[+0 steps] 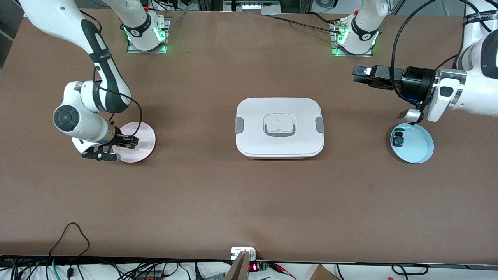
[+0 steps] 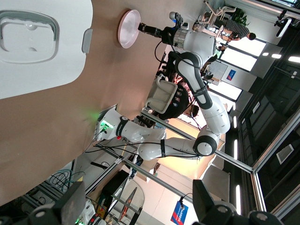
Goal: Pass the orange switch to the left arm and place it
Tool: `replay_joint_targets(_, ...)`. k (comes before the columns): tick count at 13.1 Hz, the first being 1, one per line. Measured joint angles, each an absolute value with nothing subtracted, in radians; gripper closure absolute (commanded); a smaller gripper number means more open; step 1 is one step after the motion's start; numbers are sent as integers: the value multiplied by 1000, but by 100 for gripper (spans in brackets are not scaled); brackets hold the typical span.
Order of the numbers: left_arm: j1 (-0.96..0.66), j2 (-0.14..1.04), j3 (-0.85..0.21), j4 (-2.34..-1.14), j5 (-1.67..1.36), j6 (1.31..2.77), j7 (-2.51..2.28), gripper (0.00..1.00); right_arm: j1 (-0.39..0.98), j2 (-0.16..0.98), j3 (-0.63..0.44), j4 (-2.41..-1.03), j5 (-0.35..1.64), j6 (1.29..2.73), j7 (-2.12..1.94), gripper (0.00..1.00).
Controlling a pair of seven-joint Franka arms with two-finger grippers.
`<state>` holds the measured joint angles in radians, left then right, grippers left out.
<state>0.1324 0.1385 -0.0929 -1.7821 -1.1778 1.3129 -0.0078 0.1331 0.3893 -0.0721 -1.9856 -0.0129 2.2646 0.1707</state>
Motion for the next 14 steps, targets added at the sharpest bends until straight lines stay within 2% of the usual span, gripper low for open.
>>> replay_joint_targets(3,132,121,-95,-1807,-1180,1328,-4,0,134,361,-58,-1939,-13,2217,124,89)
replay_joint_targets(6,127,120,-116,-1808,-1180,1355,-4,0,134,335,-51,-1890,5,2173,43,96)
replay_joint_targets(11,124,120,-150,-1816,-1220,1399,-12,0,138,292,-23,-1767,208,2064,-144,99)
replay_joint_targets(14,121,122,-179,-1829,-1258,1434,-54,0,143,266,18,-1723,317,2048,-327,100)
